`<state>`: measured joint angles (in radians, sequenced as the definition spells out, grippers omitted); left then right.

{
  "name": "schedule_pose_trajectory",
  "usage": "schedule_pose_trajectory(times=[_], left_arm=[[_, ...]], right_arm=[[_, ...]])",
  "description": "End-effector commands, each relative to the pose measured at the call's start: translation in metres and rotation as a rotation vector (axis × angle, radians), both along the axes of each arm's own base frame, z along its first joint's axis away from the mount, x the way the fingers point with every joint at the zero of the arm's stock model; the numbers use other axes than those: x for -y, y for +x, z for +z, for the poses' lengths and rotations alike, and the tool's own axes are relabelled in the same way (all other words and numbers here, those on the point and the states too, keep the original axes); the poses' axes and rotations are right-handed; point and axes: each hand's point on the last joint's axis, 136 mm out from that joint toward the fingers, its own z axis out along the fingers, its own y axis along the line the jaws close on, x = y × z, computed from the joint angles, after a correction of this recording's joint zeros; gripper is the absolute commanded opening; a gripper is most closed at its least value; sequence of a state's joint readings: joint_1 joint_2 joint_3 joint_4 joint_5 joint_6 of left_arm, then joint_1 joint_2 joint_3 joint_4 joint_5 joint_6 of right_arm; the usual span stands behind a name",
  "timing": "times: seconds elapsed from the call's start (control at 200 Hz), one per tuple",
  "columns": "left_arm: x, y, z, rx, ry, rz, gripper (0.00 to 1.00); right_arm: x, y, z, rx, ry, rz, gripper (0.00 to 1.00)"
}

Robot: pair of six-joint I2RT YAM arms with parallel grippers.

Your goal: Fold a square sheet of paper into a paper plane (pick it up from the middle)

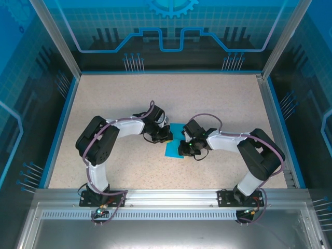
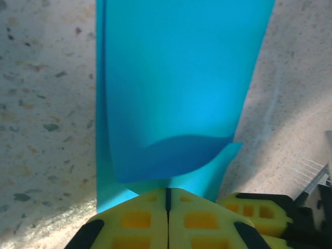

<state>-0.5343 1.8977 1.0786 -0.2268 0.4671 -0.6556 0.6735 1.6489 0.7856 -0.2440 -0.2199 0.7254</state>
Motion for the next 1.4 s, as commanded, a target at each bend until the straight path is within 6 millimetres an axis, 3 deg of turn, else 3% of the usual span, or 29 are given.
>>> schedule_pose_trajectory(times=[0.0, 0.145, 0.285, 0.49, 0.61, 0.66, 0.87, 1.171, 1.396], left_arm=[[0.003, 0.008, -0.003, 0.005, 0.009, 0.002, 0.06], [0.0, 0.009, -0.011, 0.001, 0.043, 0.005, 0.06], [-0.005, 0.007, -0.015, -0.002, 0.07, 0.009, 0.06], [-0.009, 0.003, -0.021, -0.019, 0.089, 0.009, 0.06], [-0.011, 0.001, -0.024, -0.026, 0.101, 0.009, 0.06], [-0.011, 0.001, -0.024, -0.027, 0.099, 0.007, 0.06], [-0.013, -0.003, -0.026, -0.04, 0.107, 0.006, 0.06], [-0.016, -0.004, -0.031, -0.052, 0.125, 0.02, 0.06], [-0.02, -0.005, -0.036, -0.065, 0.151, 0.03, 0.06]], right_arm=[[0.019, -0.032, -0.02, -0.125, -0.087, 0.022, 0.12], [0.016, -0.03, -0.015, -0.112, -0.071, 0.03, 0.12], [0.008, -0.019, 0.004, -0.058, -0.03, 0.031, 0.12], [-0.024, 0.008, 0.038, 0.035, 0.113, 0.035, 0.12], [-0.032, 0.013, 0.024, -0.004, 0.115, 0.02, 0.12], [-0.04, 0.024, 0.028, 0.013, 0.128, 0.015, 0.12], [-0.04, 0.038, 0.018, 0.021, 0.072, -0.008, 0.12], [-0.025, 0.036, -0.002, -0.016, 0.0, -0.042, 0.12], [-0.011, 0.015, -0.012, -0.072, -0.025, -0.032, 0.12]])
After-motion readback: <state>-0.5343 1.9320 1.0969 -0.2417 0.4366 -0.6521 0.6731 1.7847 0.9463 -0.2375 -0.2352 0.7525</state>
